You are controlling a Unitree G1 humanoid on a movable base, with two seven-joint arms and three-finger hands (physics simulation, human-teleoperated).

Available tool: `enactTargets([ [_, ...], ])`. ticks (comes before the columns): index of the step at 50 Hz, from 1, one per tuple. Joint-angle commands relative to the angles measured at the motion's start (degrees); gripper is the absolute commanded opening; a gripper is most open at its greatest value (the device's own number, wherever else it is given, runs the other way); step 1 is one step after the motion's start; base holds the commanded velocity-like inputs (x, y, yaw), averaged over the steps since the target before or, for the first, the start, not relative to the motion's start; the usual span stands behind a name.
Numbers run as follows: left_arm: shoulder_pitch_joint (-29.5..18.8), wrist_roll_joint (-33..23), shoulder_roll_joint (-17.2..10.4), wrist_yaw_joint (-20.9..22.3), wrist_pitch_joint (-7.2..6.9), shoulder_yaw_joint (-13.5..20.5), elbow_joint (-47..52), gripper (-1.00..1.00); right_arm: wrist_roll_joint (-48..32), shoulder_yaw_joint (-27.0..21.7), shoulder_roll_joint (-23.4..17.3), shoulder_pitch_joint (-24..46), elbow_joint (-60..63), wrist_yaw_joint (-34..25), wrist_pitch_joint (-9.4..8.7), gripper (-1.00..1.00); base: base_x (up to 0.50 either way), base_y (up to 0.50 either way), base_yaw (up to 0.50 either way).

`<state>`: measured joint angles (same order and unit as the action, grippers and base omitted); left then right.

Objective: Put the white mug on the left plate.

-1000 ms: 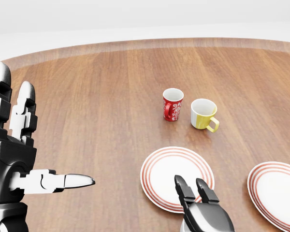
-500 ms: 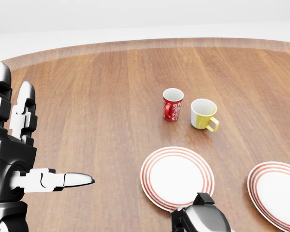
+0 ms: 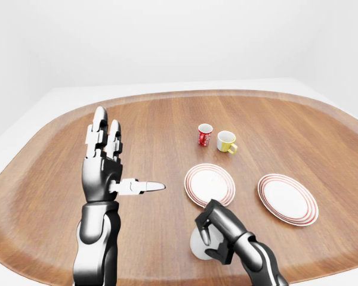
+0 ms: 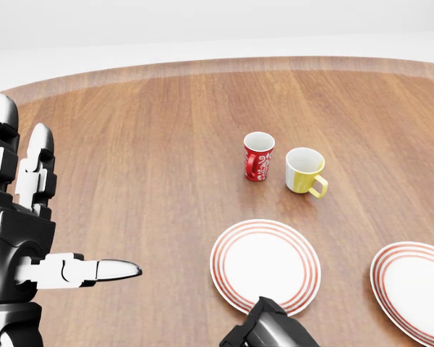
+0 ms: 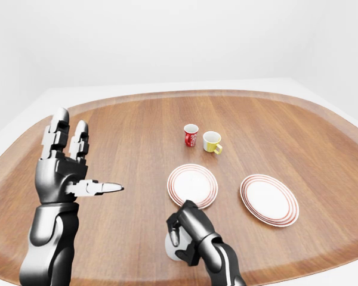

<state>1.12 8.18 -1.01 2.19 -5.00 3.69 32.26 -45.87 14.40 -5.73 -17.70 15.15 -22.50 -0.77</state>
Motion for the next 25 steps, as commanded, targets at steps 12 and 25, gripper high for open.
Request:
enactTargets([
  [12, 0.17, -0.11, 0.05, 0.02, 0.0, -0.14, 0.55, 1.0, 10.58, 1.38, -0.32, 4.45, 12.68, -9.48, -4.23, -1.0, 0.0, 0.0, 0.0],
  [25, -0.42, 0.37, -0.15, 0.01, 0.0, 0.48, 0.3, 1.0, 8.54, -2.43, 2.9, 14.75, 13.96, -15.69, -4.23, -1.0, 0.0, 0.0, 0.0],
])
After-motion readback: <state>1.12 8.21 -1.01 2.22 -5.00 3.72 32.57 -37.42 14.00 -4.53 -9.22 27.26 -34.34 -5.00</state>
